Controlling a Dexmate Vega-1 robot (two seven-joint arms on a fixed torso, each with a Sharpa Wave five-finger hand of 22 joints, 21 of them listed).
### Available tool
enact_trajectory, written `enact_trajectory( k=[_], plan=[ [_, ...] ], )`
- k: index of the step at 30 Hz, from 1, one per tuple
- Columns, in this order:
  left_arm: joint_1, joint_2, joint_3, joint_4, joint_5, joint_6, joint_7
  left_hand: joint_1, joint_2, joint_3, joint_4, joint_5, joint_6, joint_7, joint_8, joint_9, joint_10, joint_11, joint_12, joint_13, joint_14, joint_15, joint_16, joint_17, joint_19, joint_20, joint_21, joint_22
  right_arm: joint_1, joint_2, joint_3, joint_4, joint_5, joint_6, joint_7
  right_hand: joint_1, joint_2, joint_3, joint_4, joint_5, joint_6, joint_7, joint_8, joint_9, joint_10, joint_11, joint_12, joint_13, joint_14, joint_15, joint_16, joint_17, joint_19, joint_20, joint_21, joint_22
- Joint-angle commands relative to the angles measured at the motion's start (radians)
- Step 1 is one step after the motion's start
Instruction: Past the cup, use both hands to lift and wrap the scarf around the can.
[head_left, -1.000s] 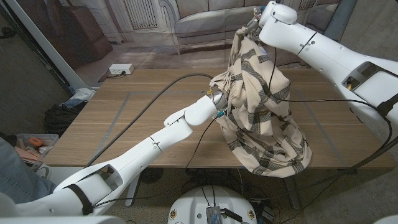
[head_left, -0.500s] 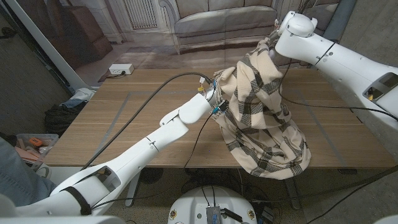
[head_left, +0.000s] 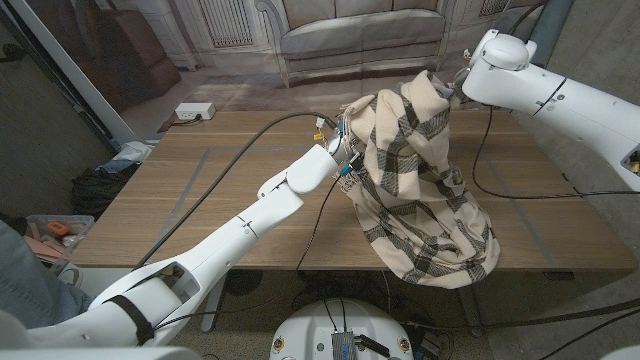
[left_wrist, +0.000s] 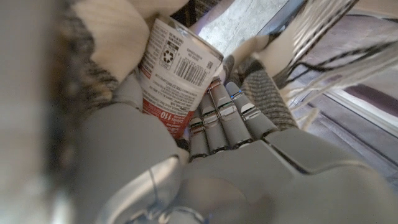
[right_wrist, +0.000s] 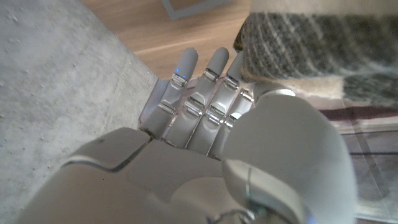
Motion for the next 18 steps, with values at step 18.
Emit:
enact_trajectory(
  k=[18],
  plan=[
    [-0.057,-0.104,-0.047,0.108,0.000,-0.022,0.089,0.094,0.159,0.205,0.194,0.006,0.321,-0.056,0.015,0.015,0.136,-0.131,0.010,0.009,0.015,-0.071,0.006,-0.001,0.000,-0.015,-0.004,0.002,-0.405,-0.117,0.322,-0.294,-0.465,-0.031,0.650,-0.030,-0.020,0.084,-0.005,-0.007,0.001,-0.002,0.011,-0.006,0.004,0.000,0.028,0.053,0.021,-0.012,0.017,0.035,0.022,-0.138,0.000,0.005]
  ],
)
